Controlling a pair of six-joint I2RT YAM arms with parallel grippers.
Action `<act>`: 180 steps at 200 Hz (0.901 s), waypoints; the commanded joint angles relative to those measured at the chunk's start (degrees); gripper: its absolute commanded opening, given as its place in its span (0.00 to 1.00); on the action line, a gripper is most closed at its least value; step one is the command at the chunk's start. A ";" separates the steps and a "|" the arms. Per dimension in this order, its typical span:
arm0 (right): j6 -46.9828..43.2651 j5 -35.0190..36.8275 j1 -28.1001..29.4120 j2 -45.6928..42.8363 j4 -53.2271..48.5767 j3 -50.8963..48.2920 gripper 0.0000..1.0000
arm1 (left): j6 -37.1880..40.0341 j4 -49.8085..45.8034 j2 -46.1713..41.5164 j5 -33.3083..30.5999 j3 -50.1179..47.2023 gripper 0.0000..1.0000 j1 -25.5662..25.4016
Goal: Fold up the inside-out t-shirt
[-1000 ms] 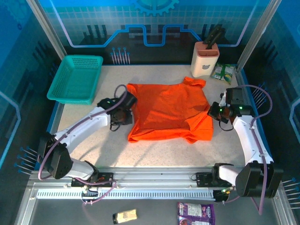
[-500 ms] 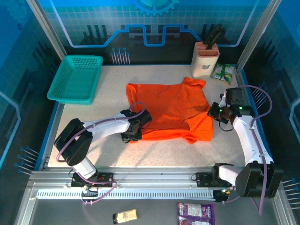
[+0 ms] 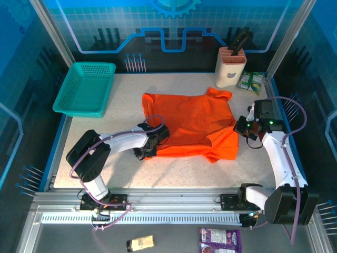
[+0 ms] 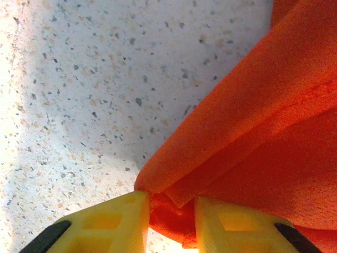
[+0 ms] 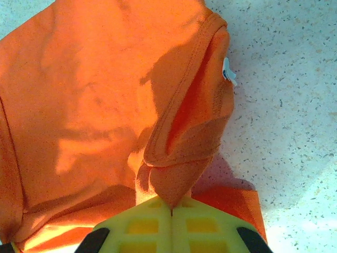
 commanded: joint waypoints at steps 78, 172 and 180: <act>-1.07 0.76 -0.01 -1.52 -1.86 0.63 0.00 | 5.21 3.13 -2.00 1.50 -1.17 0.32 6.45; -0.98 0.94 -0.12 -1.69 -2.58 1.55 0.00 | 5.22 -0.25 -6.86 6.46 2.83 0.23 5.00; -1.07 0.93 -0.13 -1.69 -2.67 1.69 0.00 | 5.25 -0.15 -6.35 6.52 2.79 0.21 5.04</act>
